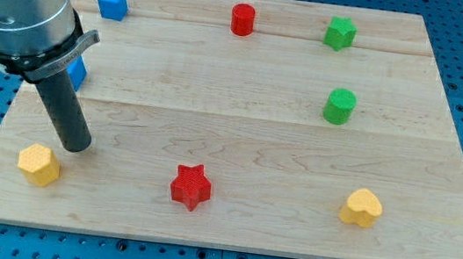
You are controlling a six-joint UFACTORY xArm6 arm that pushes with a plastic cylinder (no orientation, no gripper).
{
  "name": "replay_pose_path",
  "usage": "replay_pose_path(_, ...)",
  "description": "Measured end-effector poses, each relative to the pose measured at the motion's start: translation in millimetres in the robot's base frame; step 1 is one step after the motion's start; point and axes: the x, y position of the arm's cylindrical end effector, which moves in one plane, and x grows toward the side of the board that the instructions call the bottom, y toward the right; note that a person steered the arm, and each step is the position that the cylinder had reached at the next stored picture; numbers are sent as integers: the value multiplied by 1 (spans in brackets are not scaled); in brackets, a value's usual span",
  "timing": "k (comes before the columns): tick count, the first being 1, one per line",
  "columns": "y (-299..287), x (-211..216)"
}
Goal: Push the blue triangle a bit up
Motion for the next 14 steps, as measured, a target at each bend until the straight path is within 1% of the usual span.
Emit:
replay_pose_path(3,-9,0)
replay_pose_path(4,-4,0)
replay_pose_path(6,48,-69)
replay_pose_path(7,66,-69)
replay_pose_path(8,52,-46)
replay_pose_path(9,-27,-11)
replay_pose_path(10,-61,-22)
replay_pose_path(11,-61,-39)
replay_pose_path(12,-65,-43)
replay_pose_path(13,-65,-84)
replay_pose_path(14,-65,-104)
